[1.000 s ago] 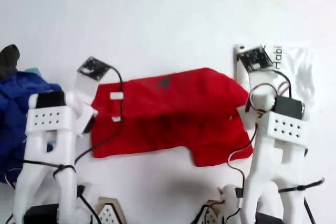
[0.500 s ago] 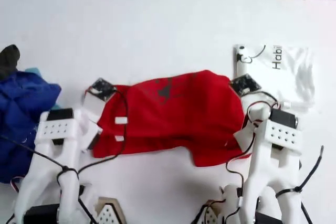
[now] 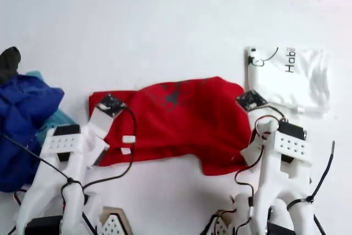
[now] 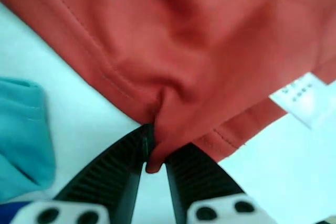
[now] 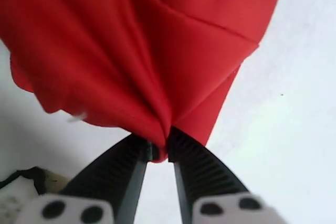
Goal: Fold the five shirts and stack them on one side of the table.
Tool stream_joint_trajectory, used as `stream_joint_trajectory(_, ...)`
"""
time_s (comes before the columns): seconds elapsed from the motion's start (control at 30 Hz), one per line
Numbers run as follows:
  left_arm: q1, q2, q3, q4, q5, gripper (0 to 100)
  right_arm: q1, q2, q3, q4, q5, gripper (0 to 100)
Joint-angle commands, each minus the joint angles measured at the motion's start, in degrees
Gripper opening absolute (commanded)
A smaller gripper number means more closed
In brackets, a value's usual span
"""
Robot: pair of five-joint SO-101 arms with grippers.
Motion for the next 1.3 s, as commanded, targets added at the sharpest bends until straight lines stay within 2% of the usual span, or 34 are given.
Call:
stream_joint_trajectory(0.0,0.4,-1.2,0.2,0.0,-0.4,3,0.5,-2.6,1.5,-0.2,0.7,2.2)
stream_joint_trajectory(0.43,0.4,-1.2,0.6,1.4,-0.5,3,0.9,-2.6,2.0,-1.6,2.4,2.2)
stream_joint_trajectory(0.5,0.4,-1.2,0.6,1.4,-0.3,6,0.8,-2.7,2.0,-1.5,2.7,2.6)
stream_joint_trajectory(0.63,0.1,-1.3,0.5,1.7,-0.3,19,0.8,-2.8,1.9,-1.4,2.7,12.2)
stream_joint_trajectory(0.73,0.1,-1.8,-0.3,1.8,-0.4,19,0.7,-5.1,-0.4,1.2,2.8,17.6)
stream_joint_trajectory(0.87,0.0,-1.8,-7.4,6.9,-0.3,17,-1.7,-12.6,-7.4,9.5,2.4,17.6)
stream_joint_trajectory(1.1,0.0,-1.3,-29.5,21.6,-0.3,17,-9.6,-29.1,-17.2,20.9,1.8,17.6)
stream_joint_trajectory(1.27,0.0,-1.2,-39.0,23.0,-0.1,17,-11.5,-33.4,-17.8,14.7,-9.8,17.6)
